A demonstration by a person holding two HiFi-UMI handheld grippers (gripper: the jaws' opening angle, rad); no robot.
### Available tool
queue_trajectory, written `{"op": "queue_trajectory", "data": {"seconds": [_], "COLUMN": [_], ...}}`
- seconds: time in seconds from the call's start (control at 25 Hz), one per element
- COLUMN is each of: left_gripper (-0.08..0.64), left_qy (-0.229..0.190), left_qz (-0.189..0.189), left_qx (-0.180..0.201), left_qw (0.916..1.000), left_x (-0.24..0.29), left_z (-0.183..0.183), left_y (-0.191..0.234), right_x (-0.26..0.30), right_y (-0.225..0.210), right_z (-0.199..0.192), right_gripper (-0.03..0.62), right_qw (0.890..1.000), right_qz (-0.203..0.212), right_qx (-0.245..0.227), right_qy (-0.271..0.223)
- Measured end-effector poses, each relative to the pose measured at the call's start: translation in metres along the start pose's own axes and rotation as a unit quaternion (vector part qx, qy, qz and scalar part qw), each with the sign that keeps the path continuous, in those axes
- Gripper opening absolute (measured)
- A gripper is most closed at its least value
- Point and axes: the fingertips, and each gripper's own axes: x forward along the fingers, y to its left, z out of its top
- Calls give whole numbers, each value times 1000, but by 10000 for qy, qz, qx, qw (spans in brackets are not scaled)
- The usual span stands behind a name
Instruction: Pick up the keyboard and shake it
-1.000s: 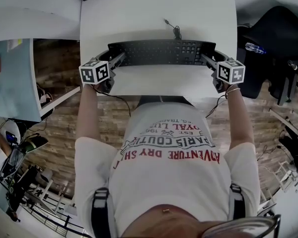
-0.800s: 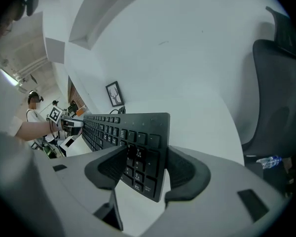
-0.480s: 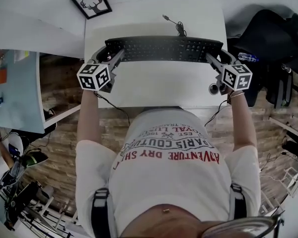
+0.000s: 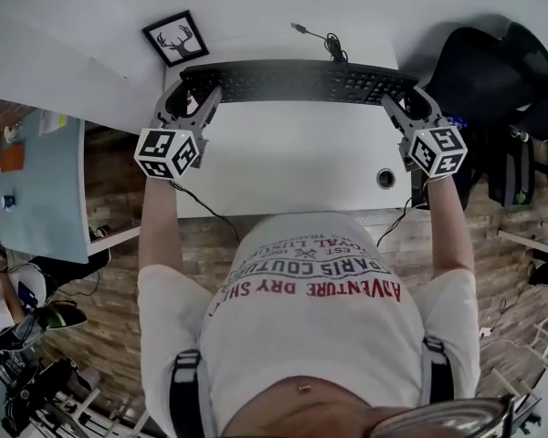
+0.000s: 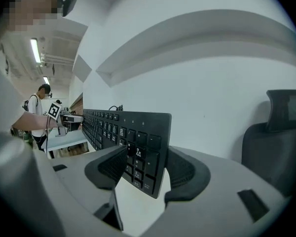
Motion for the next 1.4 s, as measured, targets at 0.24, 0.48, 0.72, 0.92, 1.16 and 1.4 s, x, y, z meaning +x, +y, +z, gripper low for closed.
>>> {"op": "queue_trajectory", "data": {"seconds": [0.24,0.48,0.72,0.92,1.16,1.4], "left_gripper": [276,276,273,273,275,276], "left_qy": [-752,-1536,-1980,-2220,-2274,-2125], "left_qz": [52,106,54,61,49,38], "left_qx": [709,1236,1655,1826,1971,1894], "left_qw": [9946,9803,9661,9578,9536,9586], "left_x": [-14,-36,-56,-66,-69,-63], "left_z": [71,112,128,132,129,137], "left_y": [-11,-28,-41,-50,-58,-59], "right_x": [-19,-43,-66,-82,-94,-89], "right_y": [1,5,13,21,31,16], "right_z": [53,91,120,134,149,123], "right_gripper": [258,256,253,250,249,249], "right_qw": [9951,9810,9555,9345,9162,9569], "right_qz": [-297,-547,-984,-1222,-1569,-1158], "right_qx": [-624,-1220,-1990,-2485,-2552,-1990], "right_qy": [-710,-1404,-1944,-2237,-2661,-1773]}}
